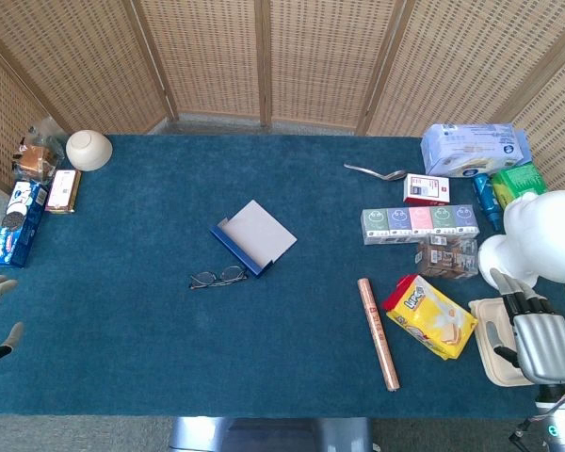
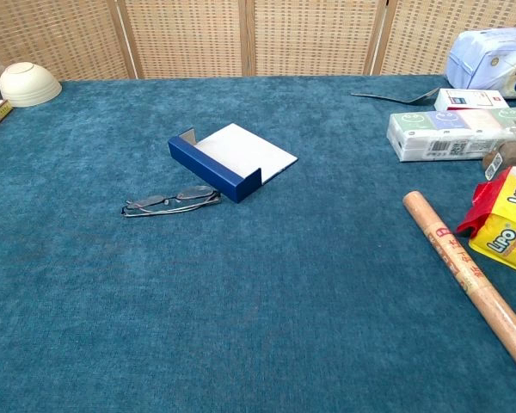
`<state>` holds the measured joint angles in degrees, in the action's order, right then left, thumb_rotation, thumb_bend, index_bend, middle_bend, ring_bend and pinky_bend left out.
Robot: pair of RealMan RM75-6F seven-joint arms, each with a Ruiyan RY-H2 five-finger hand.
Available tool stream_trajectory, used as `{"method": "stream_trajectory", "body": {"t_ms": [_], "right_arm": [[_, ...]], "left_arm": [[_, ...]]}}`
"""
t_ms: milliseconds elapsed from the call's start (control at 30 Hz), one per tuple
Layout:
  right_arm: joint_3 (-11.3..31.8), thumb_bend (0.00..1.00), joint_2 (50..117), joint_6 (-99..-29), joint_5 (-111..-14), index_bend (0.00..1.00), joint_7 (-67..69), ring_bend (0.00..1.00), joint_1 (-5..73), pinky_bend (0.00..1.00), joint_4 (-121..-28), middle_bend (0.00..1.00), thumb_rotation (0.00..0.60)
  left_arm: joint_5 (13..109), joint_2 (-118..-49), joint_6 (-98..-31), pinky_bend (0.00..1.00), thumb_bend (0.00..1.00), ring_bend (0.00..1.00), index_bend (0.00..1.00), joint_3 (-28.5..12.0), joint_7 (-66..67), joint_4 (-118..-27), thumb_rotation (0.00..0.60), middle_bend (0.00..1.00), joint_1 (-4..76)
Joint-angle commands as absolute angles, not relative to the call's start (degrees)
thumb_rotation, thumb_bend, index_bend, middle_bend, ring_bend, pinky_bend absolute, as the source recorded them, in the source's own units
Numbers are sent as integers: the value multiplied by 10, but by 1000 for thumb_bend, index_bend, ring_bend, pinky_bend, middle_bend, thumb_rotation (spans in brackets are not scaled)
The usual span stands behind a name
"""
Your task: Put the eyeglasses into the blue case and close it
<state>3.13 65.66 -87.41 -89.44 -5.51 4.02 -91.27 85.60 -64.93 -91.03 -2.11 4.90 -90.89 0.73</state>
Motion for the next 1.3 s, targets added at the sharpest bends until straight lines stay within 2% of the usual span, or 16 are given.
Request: {"method": "stream_trajectory", "body": {"t_ms": [33,367,633,900,1300], "right_arm": [[31,448,658,-875,-895,12,-56,177,40,323,-913,159,600],[30,448,660,-875,-897,12,-61,177,40,323,-917,158,600],[30,446,658,-874,-892,12,-70,177,39,323,-923,158,600],[31,448,653,-873,-885,12,-68,177,36,323,-925,158,600],[27,447,655,-877,-884,12,-63,177,29,323,-922,158,600]], "left_arm": [[856,-649,-909,159,285,188,243,-21,47,-907,600,236,7],[854,-647,-902,160,285,188,243,-17,39,-902,600,233,4],[839,-643,-860,153,282,188,238,-23,60,-918,600,214,25],[806,-635,-776,142,282,174,265,-35,125,-975,600,185,75],[732,-686,-647,120,282,168,339,-75,200,-1025,598,170,183]]}}
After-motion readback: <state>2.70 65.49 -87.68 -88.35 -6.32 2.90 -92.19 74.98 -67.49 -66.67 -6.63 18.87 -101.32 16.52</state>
